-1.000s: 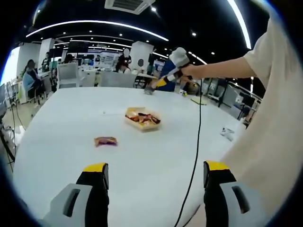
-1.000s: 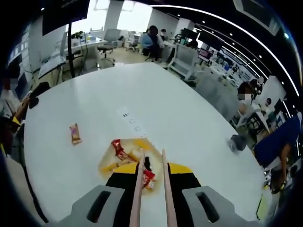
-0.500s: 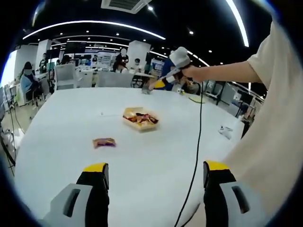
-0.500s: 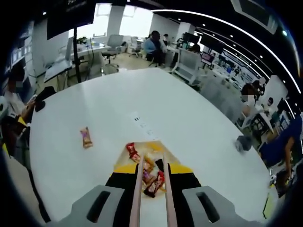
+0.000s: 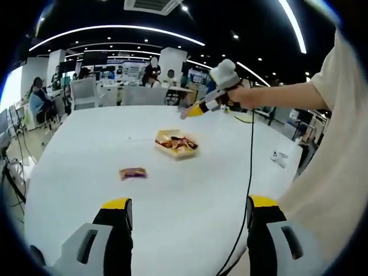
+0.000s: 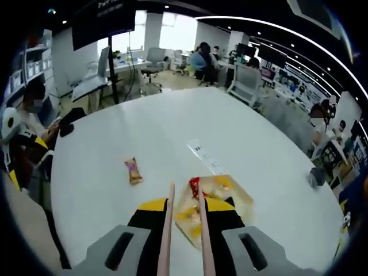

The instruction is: Place the target food into the container with the food tongs after gripping and lifting it, then release it inside without dropping or visibly crushing the food.

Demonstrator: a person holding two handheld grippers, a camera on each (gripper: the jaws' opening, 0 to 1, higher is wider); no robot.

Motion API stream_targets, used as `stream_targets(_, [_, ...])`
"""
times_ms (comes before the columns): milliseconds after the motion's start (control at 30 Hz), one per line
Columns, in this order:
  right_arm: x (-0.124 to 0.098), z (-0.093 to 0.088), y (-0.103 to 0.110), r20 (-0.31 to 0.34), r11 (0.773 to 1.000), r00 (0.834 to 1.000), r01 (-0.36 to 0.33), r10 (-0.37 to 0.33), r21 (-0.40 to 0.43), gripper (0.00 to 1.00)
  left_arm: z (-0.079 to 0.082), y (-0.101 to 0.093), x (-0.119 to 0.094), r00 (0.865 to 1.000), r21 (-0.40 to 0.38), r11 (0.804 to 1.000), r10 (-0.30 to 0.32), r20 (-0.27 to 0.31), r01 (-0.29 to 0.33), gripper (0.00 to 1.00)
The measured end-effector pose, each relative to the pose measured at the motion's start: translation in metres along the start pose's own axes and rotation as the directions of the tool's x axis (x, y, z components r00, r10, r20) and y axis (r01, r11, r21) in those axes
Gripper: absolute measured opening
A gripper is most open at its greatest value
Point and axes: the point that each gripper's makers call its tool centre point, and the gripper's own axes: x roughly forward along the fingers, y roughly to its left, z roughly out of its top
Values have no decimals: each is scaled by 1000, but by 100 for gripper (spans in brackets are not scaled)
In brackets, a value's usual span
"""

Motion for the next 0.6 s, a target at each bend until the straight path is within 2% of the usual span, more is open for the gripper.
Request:
stream_targets(300, [25, -1, 34, -6, 996, 996, -92, 91, -8, 23, 2, -4, 1, 999, -14, 999, 32, 3, -32, 81])
stream_targets(600, [52, 3, 62, -35, 980, 982, -187, 185, -64, 23, -3, -1, 3, 998, -37, 998, 58, -14, -58, 81])
